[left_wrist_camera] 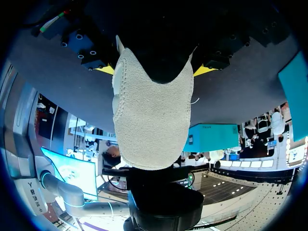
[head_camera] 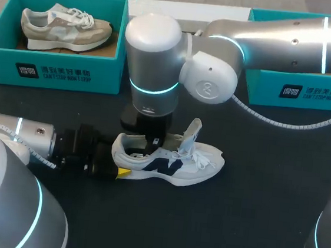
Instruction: Take the shoe out of the shoebox, open the shoe tongue, remove and reinsert the insole, then place the shoe into the shoebox
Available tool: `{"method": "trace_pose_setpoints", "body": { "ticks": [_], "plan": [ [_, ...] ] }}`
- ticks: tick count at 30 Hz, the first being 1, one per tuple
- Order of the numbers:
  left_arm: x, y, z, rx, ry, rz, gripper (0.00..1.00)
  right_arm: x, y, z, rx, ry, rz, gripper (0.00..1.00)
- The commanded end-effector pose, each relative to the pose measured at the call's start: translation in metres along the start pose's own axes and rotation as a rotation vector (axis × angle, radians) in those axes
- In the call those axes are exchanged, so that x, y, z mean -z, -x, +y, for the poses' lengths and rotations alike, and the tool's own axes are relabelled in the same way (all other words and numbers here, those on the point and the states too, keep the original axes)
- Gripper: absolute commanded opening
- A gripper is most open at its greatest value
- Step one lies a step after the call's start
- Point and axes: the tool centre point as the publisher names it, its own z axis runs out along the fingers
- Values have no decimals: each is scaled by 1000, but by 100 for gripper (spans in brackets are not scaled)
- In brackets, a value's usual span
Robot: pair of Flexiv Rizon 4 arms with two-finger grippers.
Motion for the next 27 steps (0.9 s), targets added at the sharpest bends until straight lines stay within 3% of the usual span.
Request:
{"method": "trace_pose_setpoints", "body": {
  "ticks": [1, 14, 15, 17, 18, 27],
  "plan": [
    [0, 0, 4, 0, 1, -2, 0, 2, 3, -3, -3, 4, -24, 24],
    [0, 0, 4, 0, 1, -2, 0, -30, 10, 11, 63, 7, 16, 17],
    [0, 0, 4, 0, 1, -2, 0, -33, 8, 11, 68, 6, 28, 15],
    [0, 0, 4, 0, 1, -2, 0, -36, 4, 11, 67, 1, 37, 0],
    [0, 0, 4, 0, 1, -2, 0, -36, 2, 10, 66, 0, 42, 0],
    [0, 0, 4, 0, 1, -2, 0, -9, -18, -8, 18, -9, 16, 0]
  ]
}}
